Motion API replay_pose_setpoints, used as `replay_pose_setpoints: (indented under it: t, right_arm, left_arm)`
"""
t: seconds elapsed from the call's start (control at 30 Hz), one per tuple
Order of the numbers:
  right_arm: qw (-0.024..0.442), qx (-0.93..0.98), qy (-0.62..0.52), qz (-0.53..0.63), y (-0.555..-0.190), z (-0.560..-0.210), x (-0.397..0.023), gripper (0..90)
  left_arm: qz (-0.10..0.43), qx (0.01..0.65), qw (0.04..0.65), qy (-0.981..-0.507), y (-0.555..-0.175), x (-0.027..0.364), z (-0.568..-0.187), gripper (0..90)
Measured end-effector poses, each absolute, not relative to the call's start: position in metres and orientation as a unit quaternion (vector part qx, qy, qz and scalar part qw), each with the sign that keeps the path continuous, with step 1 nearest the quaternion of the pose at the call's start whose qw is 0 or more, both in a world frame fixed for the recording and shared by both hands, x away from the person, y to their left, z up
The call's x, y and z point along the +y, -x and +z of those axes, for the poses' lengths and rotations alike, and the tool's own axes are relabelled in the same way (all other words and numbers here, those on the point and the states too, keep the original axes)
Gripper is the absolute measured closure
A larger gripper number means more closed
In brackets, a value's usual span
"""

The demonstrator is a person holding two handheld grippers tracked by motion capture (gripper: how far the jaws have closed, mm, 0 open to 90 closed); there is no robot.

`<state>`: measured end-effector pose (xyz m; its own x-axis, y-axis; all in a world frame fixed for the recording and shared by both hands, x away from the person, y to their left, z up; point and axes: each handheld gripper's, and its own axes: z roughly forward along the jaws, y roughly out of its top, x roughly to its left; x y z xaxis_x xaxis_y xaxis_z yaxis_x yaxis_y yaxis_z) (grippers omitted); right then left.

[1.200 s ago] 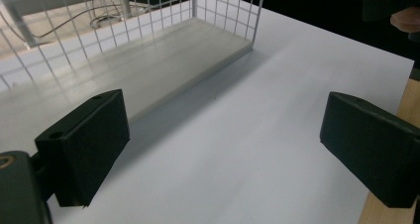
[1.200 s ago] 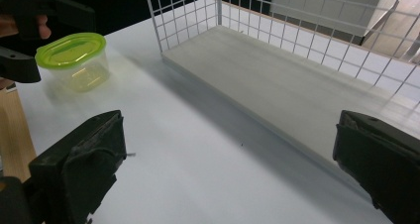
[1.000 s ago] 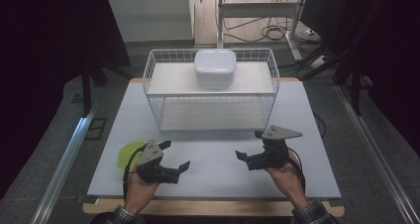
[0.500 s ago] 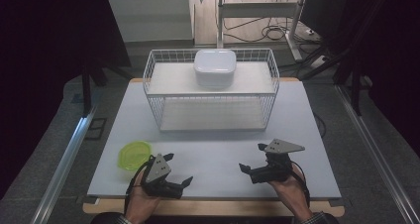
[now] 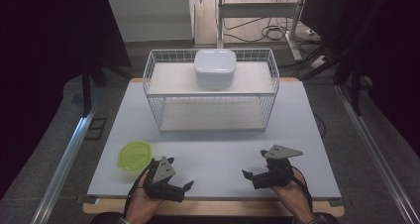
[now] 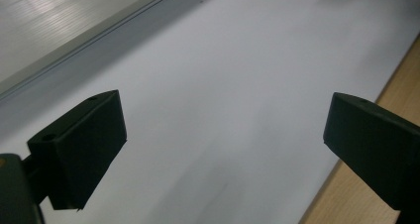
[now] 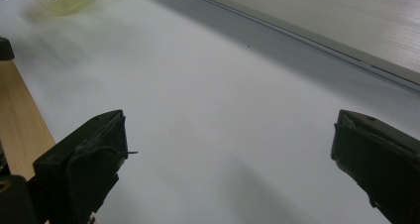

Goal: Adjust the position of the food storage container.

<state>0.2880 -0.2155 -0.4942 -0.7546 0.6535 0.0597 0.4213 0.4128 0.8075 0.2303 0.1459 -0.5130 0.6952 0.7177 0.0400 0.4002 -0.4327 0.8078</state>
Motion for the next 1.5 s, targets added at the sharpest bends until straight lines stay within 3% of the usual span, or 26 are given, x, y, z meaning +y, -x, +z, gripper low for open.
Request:
replay_pose_setpoints:
  t: [0.17,0.27,0.53,0.8,1.17,1.5]
  right_arm:
    - [0.133,0.834,-0.323,0.427,-0.288,-0.497,-0.213,1.4]
    - [0.135,0.835,-0.319,0.428,-0.287,-0.497,-0.211,1.6]
    - [0.131,0.838,-0.318,0.424,-0.288,-0.499,-0.210,2.1]
    - [0.131,0.845,-0.311,0.415,-0.289,-0.502,-0.205,2.6]
    - [0.130,0.857,-0.308,0.392,-0.289,-0.506,-0.202,3.9]
    - [0.125,0.866,-0.301,0.379,-0.290,-0.510,-0.199,4.3]
  left_arm:
    - [0.205,0.357,0.408,-0.815,-0.231,0.159,-0.505,6.3]
    - [0.241,0.364,0.403,-0.804,-0.230,0.170,-0.498,15.5]
    - [0.260,0.408,0.420,-0.768,-0.231,0.219,-0.486,59.8]
    - [0.278,0.477,0.416,-0.722,-0.232,0.271,-0.485,89.7]
    - [0.264,0.567,0.372,-0.686,-0.237,0.322,-0.505,90.0]
    - [0.244,0.588,0.344,-0.691,-0.246,0.318,-0.516,90.0]
